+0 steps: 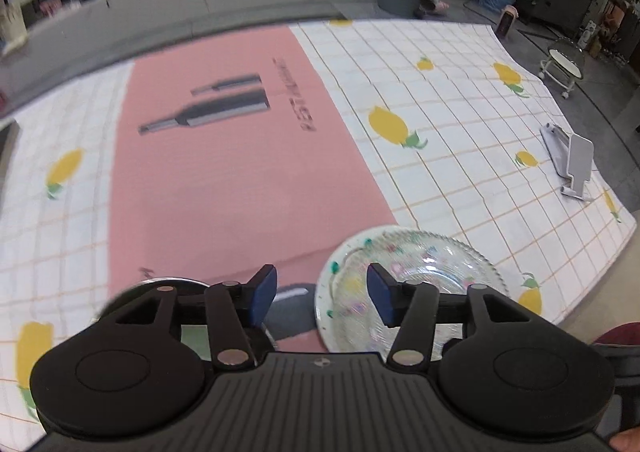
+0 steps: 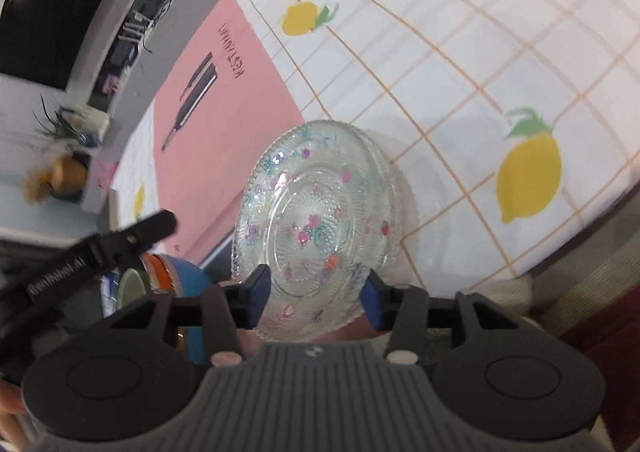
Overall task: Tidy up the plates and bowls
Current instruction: 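Open both tools and release the second glass plate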
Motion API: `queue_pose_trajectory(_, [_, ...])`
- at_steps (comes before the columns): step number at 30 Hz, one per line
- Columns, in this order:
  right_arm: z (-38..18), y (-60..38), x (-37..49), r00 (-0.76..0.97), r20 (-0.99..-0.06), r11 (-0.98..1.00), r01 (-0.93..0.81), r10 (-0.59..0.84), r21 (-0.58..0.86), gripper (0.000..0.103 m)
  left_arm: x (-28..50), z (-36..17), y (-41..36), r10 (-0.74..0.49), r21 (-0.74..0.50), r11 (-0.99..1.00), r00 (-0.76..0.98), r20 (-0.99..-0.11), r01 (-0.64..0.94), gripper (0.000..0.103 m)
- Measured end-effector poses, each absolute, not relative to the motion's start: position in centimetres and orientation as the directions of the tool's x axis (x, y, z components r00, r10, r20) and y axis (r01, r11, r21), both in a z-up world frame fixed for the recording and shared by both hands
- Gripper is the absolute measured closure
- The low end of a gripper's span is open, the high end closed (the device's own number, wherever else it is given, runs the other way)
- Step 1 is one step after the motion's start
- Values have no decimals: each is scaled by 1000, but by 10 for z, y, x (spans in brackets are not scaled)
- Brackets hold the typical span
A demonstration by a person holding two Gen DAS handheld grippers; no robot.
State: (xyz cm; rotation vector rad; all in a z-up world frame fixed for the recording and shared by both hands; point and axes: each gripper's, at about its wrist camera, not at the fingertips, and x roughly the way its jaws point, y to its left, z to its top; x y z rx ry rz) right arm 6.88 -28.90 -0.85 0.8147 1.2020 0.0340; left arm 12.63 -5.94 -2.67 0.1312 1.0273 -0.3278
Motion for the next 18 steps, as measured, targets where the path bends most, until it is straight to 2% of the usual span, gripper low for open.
queue_pose_trajectory(9, [5, -271, 72, 346, -852, 825, 276, 394, 493, 38, 106, -6, -53, -124, 67, 953, 581, -804, 296, 33])
queue_pose_trajectory(11, [11, -267, 69, 337, -865, 844, 267, 371, 466, 26, 102, -4, -49, -98, 93, 956, 600, -794, 278, 32])
queue_pose_trajectory(14, [17, -262, 63, 335, -892, 886, 244, 304, 394, 26, 98, -2, -40, -72, 105, 963, 610, -789, 249, 32])
queue_pose_trajectory(18, [15, -267, 67, 357, -872, 868, 244, 334, 432, 24, 91, -1, -18, -52, 91, 975, 607, -793, 202, 31])
